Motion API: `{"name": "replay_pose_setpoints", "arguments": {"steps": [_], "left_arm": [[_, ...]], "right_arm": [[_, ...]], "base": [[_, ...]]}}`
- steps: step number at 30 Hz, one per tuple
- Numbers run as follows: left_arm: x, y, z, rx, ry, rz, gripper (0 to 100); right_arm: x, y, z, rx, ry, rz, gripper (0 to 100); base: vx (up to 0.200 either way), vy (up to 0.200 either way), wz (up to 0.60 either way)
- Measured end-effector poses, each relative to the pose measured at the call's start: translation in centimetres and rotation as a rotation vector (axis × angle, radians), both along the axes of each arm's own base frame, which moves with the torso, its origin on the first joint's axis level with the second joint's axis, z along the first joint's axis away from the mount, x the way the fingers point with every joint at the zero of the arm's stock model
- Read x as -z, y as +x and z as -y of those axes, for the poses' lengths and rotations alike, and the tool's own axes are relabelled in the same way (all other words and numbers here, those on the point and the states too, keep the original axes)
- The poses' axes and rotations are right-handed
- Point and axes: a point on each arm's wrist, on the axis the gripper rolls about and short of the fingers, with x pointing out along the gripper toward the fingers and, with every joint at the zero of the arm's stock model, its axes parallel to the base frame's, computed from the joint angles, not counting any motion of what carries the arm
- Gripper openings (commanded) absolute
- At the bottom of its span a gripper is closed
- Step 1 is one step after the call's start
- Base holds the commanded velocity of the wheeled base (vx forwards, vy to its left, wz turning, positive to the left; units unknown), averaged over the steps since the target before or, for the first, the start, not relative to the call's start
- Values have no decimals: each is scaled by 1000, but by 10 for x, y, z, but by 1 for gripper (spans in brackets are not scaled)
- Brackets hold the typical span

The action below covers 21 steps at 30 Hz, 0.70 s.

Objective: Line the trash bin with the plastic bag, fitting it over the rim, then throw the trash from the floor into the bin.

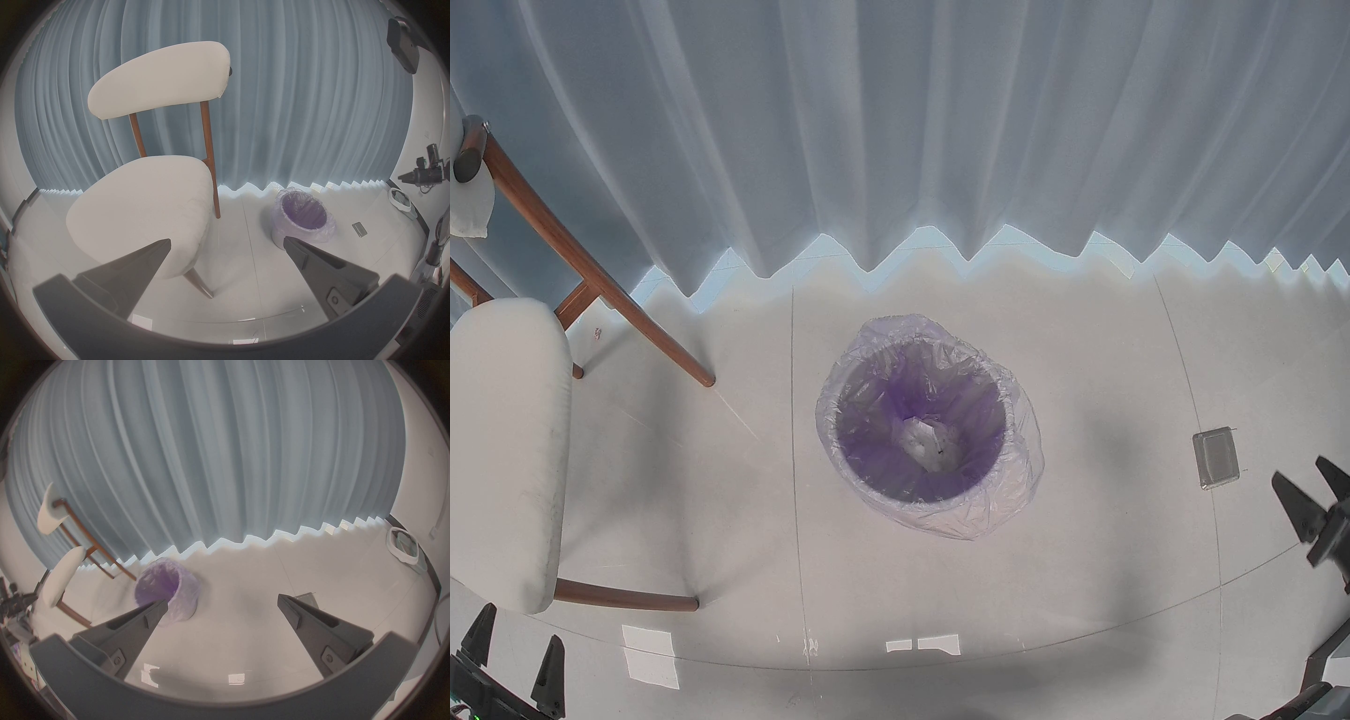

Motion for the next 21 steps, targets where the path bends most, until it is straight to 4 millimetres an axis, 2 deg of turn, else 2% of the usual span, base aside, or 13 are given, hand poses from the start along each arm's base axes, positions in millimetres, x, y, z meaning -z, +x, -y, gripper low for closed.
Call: {"name": "replay_pose_setpoints", "arguments": {"steps": [8, 12, 15, 21], "left_arm": [[0, 0, 0, 0, 0, 0, 100], [0, 0, 0, 0, -1, 0, 100], [0, 0, 0, 0, -1, 0, 100], [0, 0, 0, 1, -1, -1, 100]], "right_arm": [[33, -65, -6, -159, -46, 12, 100], [50, -87, -6, -166, -55, 54, 100], [58, -96, -5, -79, -51, 106, 100], [68, -104, 3, 230, -59, 150, 100]], "base": [[0, 0, 0], [0, 0, 0], [0, 0, 0], [0, 0, 0]]}}
